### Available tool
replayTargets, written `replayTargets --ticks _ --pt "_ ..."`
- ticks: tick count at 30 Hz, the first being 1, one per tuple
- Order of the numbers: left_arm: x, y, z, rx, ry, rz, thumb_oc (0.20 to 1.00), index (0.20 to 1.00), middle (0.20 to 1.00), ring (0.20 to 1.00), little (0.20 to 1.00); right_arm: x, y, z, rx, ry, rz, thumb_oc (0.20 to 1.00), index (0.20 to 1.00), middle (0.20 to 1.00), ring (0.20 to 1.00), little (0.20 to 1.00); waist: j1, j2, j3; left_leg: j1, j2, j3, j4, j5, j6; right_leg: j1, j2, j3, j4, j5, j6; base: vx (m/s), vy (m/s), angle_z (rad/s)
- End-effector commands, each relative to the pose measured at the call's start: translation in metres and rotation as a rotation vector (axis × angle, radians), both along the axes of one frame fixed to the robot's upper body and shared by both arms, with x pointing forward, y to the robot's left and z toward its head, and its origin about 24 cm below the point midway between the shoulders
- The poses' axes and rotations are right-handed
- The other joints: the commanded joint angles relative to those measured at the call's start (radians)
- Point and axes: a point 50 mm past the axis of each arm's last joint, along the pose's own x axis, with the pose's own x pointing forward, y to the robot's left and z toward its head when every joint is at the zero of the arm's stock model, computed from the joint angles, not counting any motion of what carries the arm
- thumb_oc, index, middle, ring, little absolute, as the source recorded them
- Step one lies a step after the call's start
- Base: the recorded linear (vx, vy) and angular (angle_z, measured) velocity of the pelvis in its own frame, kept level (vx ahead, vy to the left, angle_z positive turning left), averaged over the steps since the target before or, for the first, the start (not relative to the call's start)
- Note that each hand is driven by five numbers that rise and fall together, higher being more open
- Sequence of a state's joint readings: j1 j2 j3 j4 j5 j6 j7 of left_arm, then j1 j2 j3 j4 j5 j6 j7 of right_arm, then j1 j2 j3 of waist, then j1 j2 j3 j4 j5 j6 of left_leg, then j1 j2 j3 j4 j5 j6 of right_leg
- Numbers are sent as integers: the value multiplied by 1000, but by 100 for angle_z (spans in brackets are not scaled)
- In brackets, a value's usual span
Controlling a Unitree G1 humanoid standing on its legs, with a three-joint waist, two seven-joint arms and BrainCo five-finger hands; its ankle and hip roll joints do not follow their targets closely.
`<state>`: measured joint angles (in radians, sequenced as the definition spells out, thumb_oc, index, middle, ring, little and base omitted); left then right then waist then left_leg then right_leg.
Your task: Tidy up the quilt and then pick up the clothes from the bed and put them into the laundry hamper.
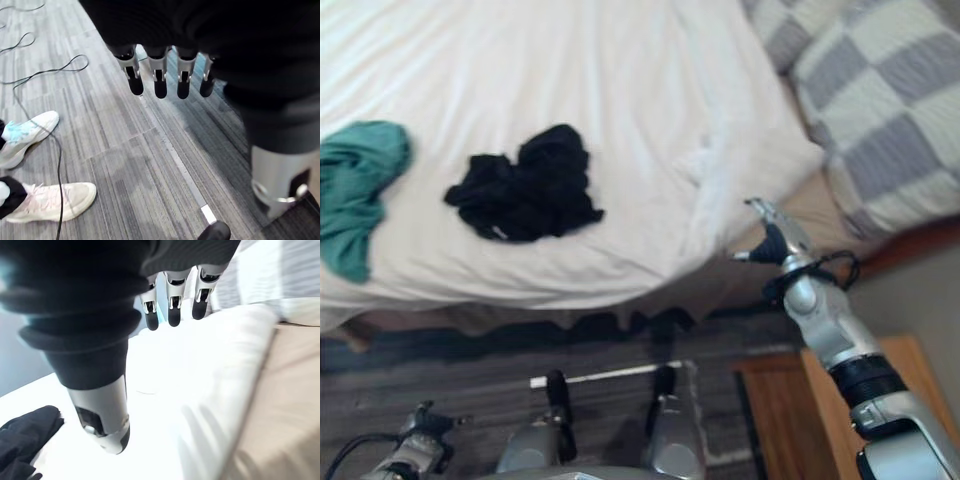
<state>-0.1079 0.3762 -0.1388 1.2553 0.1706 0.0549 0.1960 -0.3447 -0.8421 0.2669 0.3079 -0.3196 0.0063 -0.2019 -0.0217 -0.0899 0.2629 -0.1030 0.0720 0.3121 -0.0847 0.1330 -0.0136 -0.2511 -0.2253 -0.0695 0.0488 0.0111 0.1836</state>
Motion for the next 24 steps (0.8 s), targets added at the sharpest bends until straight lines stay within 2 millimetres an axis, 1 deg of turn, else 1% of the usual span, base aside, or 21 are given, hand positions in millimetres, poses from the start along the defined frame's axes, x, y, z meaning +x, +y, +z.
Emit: replayTargets --ticks 1,3,4,6,7,8,10,11,12,13,14,15,16,17,20,21,24 --pt "-25 0 -7 -13 55 25 1000 1000 1000 1000 1000 9 -17 42 -103 -131 -81 1000 1000 1000 1000 1000 9 12 5 65 158 -31 73 -61 -139 105 -10 -13 -14 28 56 135 -163 81" --pt "-25 -1 -7 -14 55 25 1000 1000 1000 1000 1000 9 -18 42 -104 -131 -81 1000 1000 1000 1000 1000 7 14 3 62 160 -33 75 -62 -140 104 -9 -15 -15 30 55 143 -149 19" --pt "-37 -7 -13 -37 82 39 1000 1000 1000 1000 1000 10 -20 48 -128 -138 -89 1000 1000 1000 1000 1000 11 32 -7 62 167 -48 74 -59 -147 119 7 -40 -34 27 43 152 -133 -19" --pt "-38 -8 -13 -39 82 40 1000 1000 1000 1000 1000 10 -20 48 -129 -138 -89 1000 1000 1000 1000 1000 9 34 -8 62 168 -50 73 -58 -148 120 8 -42 -35 27 43 94 -100 -7" --pt "-44 -16 -17 -51 105 11 1000 1000 1000 1000 1000 18 -21 59 -178 -161 -100 1000 1000 1000 1000 1000 13 58 5 53 181 -56 52 -36 -161 109 19 -54 -34 21 38 33 -66 9" --pt "-44 -16 -18 -52 104 12 1000 1000 1000 1000 1000 18 -21 59 -179 -161 -99 1000 1000 1000 1000 1000 12 59 5 53 181 -56 52 -36 -161 109 19 -54 -34 21 38 13 -82 2" --pt "-39 -24 -19 -61 91 -20 1000 1000 1000 1000 1000 29 -18 72 -215 -201 -107 1000 1000 1000 1000 1000 18 78 29 36 186 -60 39 -20 -168 82 24 -54 -28 22 35 -71 -20 -6" --pt "-32 -29 -18 -64 65 -45 1000 1000 1000 1000 1000 37 -17 83 -245 -231 -126 1000 1000 1000 1000 1000 20 95 51 18 190 -60 32 -7 -174 56 26 -57 -22 24 34 -75 -3 -11" --pt "-31 -30 -19 -66 63 -43 1000 1000 1000 1000 1000 38 -16 84 -246 -233 -124 1000 1000 1000 1000 1000 18 97 51 16 190 -59 32 -6 -174 53 27 -56 -21 24 33 -84 3 -11" --pt "-26 -32 -18 -68 47 -53 1000 1000 1000 1000 1000 44 -17 91 -246 -246 -141 1000 1000 1000 1000 1000 20 108 68 3 192 -60 28 3 -178 38 28 -56 -19 26 33 -69 18 -3" --pt "-25 -34 -18 -73 42 -64 1000 1000 1000 1000 1000 48 -20 95 -238 -244 -164 1000 1000 1000 1000 1000 22 115 76 -5 193 -57 22 9 -180 27 29 -56 -19 28 33 -88 30 3" --pt "-22 -36 -18 -78 30 -61 1000 1000 1000 1000 1000 53 -22 98 -229 -239 -179 736 736 736 736 736 19 124 83 -15 194 -55 19 14 -183 15 31 -55 -19 30 32 -70 26 4" --pt "-20 -36 -17 -77 20 -57 1000 1000 1000 1000 1000 55 -25 98 -212 -225 -199 542 542 542 542 542 20 127 92 -23 196 -53 18 18 -185 8 30 -55 -20 33 33 -67 11 -1" --pt "-17 -36 -17 -79 11 -50 1000 1000 1000 1000 1000 58 -28 96 -203 -201 -221 200 200 200 200 200 20 133 101 -33 198 -50 18 24 -188 0 30 -57 -20 35 33 -47 0 -2" --pt "-16 -37 -17 -83 5 -32 1000 1000 1000 1000 1000 62 -30 92 -171 -173 -241 200 200 200 200 200 15 137 111 -47 198 -51 17 30 -191 -12 32 -52 -22 39 33 -61 9 -3" --pt "-16 -38 -18 -87 8 -16 1000 1000 1000 1000 1000 63 -34 84 -139 -147 -265 200 200 200 200 200 10 136 115 -52 199 -48 17 34 -193 -17 32 -49 -26 44 32 -43 16 -6" --pt "-16 -39 -18 -84 16 -25 1000 1000 1000 1000 1000 58 -36 73 -94 -148 -273 200 200 200 200 200 -6 131 111 -45 196 -44 18 29 -192 -10 29 -44 -34 49 33 -33 46 -7"
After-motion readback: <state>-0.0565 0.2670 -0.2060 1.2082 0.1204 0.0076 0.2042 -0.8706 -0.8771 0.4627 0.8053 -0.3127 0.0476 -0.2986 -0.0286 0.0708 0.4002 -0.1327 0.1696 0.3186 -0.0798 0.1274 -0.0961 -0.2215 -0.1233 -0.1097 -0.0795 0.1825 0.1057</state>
